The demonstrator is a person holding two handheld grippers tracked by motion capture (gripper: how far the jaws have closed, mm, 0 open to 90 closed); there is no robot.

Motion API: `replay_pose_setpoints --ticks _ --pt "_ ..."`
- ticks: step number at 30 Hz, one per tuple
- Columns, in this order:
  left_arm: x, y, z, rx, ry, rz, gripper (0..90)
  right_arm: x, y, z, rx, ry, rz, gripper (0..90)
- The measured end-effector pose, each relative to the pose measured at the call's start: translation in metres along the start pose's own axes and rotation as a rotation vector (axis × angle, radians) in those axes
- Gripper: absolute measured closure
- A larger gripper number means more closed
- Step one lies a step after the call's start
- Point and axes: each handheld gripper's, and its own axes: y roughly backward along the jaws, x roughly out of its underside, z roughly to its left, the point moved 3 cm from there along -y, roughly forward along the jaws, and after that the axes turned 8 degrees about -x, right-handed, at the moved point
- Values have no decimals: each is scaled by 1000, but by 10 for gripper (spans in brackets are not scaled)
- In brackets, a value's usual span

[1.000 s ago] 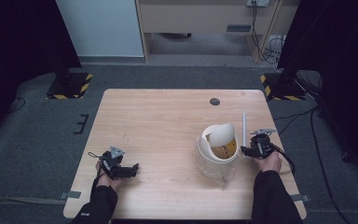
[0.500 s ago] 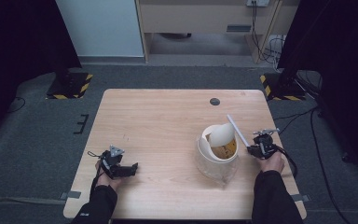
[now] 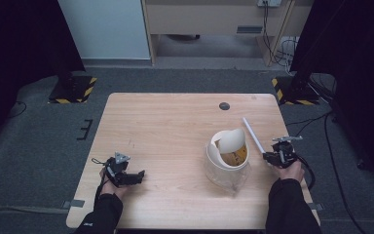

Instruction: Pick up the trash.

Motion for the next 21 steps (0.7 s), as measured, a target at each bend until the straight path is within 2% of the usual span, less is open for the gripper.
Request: replay_pose_setpoints --ticks 3,4,10,15,16,17,19,21 --pt "0 1 -2 12 4 2 71 1 4 -1 -4 -4 -16 788" --pt "-1 1 -3 14 5 2 77 1 7 -1 -13 -22 -38 788" --pt "-3 3 -8 42 12 -5 86 -1 12 3 -29 -22 -79 788" --pt "-8 9 -10 61 28 -42 99 -4 15 3 -41 -28 -114 788" --pt "-10 12 -11 73 45 -59 100 -6 19 4 -60 -29 -147 788" --pt "-12 14 -12 80 55 -78 102 -7 21 4 -64 -29 -156 788" --pt "-13 16 -13 81 53 -82 105 -9 22 5 -74 -27 -171 787" --pt "-17 20 -15 79 45 -110 106 -14 28 8 -93 -16 -217 788"
